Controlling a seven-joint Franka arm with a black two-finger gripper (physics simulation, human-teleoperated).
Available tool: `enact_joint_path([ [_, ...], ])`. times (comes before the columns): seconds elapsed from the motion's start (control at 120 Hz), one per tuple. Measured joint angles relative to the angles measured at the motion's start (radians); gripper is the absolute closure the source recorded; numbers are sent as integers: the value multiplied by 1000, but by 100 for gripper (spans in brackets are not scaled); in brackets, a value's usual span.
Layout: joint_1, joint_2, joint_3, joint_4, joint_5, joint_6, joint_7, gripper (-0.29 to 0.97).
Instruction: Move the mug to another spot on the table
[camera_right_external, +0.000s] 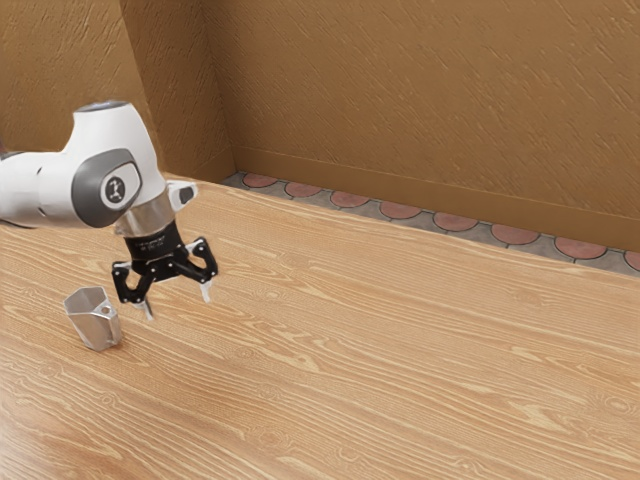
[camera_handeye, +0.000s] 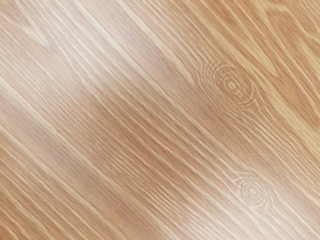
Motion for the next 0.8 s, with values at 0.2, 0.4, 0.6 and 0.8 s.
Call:
enact_joint_path([
  [0.2,8,90,0,-2,85,109,-168,2],
  [0.4,9,135,27,-6,125,175,-317,2],
  [0.6,-2,194,42,-20,329,214,-480,2],
  [0.8,-31,224,69,-20,382,261,-664,2],
])
